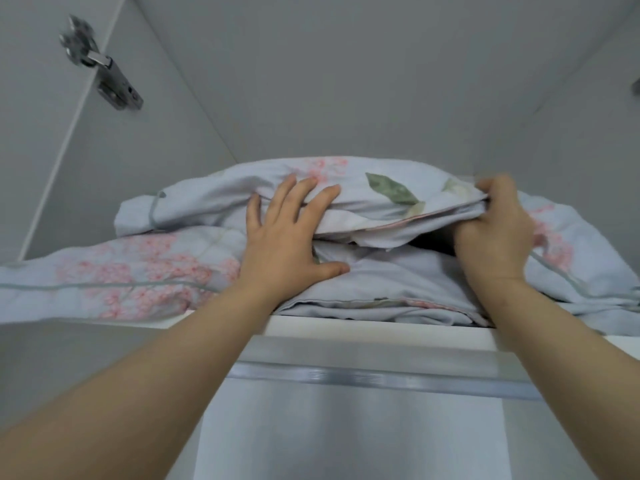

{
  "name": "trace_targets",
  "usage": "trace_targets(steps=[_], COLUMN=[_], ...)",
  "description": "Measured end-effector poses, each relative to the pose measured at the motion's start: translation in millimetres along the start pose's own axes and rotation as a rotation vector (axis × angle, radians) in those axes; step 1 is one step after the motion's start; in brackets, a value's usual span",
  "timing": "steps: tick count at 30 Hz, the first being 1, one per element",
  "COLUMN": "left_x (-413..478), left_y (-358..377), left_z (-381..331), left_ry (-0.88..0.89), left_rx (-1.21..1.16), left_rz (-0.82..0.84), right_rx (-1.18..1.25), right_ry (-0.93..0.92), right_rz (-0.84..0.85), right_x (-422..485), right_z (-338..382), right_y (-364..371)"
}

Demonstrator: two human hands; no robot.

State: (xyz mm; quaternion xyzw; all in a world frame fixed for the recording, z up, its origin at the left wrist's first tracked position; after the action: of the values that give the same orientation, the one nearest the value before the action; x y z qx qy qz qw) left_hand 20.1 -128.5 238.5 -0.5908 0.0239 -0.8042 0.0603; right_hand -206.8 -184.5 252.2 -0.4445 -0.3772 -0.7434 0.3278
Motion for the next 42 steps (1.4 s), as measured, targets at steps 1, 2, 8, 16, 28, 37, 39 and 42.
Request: trace_targets(steps=[1, 2, 8, 16, 28, 37, 39, 42], left_x=[-1.1, -2.6, -6.5, -10.0, -19.4, -18.2, -22.2, -29.6], left_y=[-5.1, -10.4, -23.2, -26.7, -31.9, -39.2, -43.9, -48.2], left_z=[-1.8, -2.3, 7.5, 5.5, 9.1, 4.5, -5.8, -16.9], left_ry=[0.031, 0.047, -0.085, 0.037, -0.014, 0.037, 0.154, 0.268], left_rx=[0.042, 0.094, 0.201, 0.096, 0.106, 0.250, 0.251, 0.362], left_rz=[-0.065, -0.139, -0.249, -0.441, -0.388, -0.406, -0.464, -0.559], right_rx=[0.070, 0.126, -0.034, -0.392, -0.634, -0.545, -0.504, -0.442], right_ry=[0.034, 0.065, -0.026, -0.302, -0.411, -0.405, -0.346, -0.188], right_rz=[-0.049, -0.085, -0.041, 0.085, 0.403, 0.271, 0.209, 0.114], right_x=[-1.8, -3.5, -13.3, -37.5, -46.3, -21.1, -7.9, 14.8], right_z=[-3.8, -7.2, 2.0, 56.1, 63.8, 59.2, 47.6, 20.0], right_y=[-7.4, -13.1, -10.7, 8.8, 65.6, 31.7, 16.4, -4.5])
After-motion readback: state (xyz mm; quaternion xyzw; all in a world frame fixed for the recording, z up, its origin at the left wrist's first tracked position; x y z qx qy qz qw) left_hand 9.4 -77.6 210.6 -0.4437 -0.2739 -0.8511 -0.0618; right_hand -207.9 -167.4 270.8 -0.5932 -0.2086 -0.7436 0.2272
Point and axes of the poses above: each hand's wrist, its own x-axis towards the middle knuckle, its own y-axis out of the palm, z = x × y, the point moved 6 cm from there along x, towards the middle knuckle, and after that the axes turned 7 degrees about y, right-handed, at the moved point
